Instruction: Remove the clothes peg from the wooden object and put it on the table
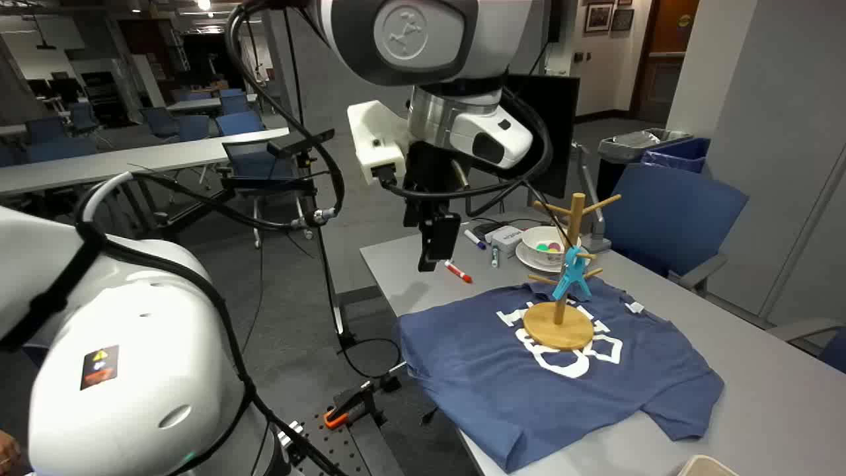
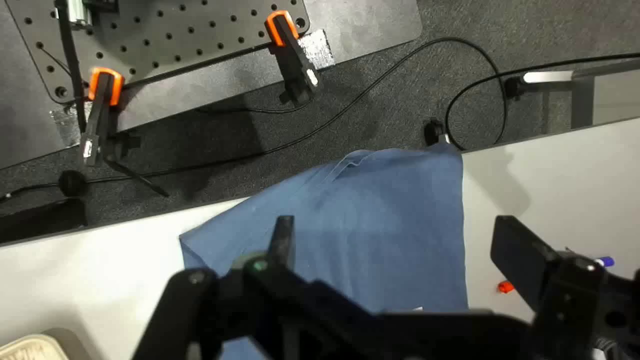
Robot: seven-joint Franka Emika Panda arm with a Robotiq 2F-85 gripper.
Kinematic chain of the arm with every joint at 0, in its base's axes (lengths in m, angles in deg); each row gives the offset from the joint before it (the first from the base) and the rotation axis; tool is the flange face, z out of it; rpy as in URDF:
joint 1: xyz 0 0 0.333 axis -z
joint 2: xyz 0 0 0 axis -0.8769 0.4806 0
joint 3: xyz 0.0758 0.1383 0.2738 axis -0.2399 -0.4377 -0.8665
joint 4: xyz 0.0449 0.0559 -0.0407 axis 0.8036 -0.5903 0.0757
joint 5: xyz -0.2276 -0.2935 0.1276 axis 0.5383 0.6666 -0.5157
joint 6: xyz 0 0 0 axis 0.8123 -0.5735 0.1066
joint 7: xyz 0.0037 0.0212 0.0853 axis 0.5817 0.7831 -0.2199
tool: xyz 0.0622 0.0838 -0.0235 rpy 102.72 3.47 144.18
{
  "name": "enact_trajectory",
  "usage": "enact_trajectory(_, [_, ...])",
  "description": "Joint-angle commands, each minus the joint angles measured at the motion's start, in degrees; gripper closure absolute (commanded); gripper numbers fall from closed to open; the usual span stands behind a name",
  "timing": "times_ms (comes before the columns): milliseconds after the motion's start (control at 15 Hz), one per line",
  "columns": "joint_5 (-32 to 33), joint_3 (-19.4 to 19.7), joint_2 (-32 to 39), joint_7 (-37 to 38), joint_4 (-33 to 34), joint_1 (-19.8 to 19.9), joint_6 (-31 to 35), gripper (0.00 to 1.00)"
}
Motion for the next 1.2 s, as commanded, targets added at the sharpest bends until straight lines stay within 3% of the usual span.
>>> enact_trajectory(0, [-0.65,-1.11,0.18,-0.67,0.12,1.31,-0.28,0.00])
enact_trajectory(867, [-0.65,-1.12,0.27,-0.67,0.12,1.31,-0.28,0.00])
enact_trajectory(1133, [0.16,-1.89,2.39,-3.68,-0.53,0.57,4.18,0.00])
